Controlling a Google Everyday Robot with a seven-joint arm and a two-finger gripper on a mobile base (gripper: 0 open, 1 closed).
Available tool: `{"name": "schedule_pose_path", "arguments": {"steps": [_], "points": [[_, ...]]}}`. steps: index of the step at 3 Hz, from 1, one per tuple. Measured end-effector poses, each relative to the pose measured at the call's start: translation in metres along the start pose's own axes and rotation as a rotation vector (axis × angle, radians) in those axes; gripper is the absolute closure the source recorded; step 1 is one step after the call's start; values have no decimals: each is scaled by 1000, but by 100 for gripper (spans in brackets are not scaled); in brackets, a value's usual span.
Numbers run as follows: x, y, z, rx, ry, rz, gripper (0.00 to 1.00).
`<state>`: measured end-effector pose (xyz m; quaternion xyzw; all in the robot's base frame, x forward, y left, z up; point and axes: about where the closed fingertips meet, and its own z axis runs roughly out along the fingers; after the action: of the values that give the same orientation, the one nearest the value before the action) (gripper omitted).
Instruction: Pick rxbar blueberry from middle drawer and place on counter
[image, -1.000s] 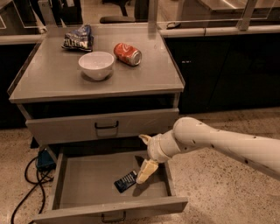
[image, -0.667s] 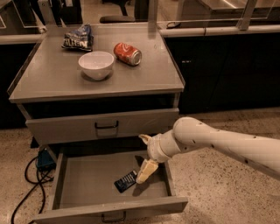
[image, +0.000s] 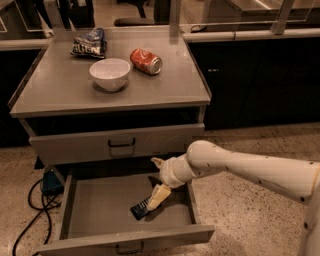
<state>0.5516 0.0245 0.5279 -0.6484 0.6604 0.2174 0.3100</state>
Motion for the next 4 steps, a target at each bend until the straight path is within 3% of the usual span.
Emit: {"name": "schedule_pose_path", "arguments": {"steps": [1, 2, 3, 4], "points": [[36, 0, 74, 0, -10, 53, 0], [36, 0, 74, 0, -10, 53, 0], [46, 1, 72, 14, 51, 35, 0], [52, 2, 73, 15, 67, 38, 0]]}}
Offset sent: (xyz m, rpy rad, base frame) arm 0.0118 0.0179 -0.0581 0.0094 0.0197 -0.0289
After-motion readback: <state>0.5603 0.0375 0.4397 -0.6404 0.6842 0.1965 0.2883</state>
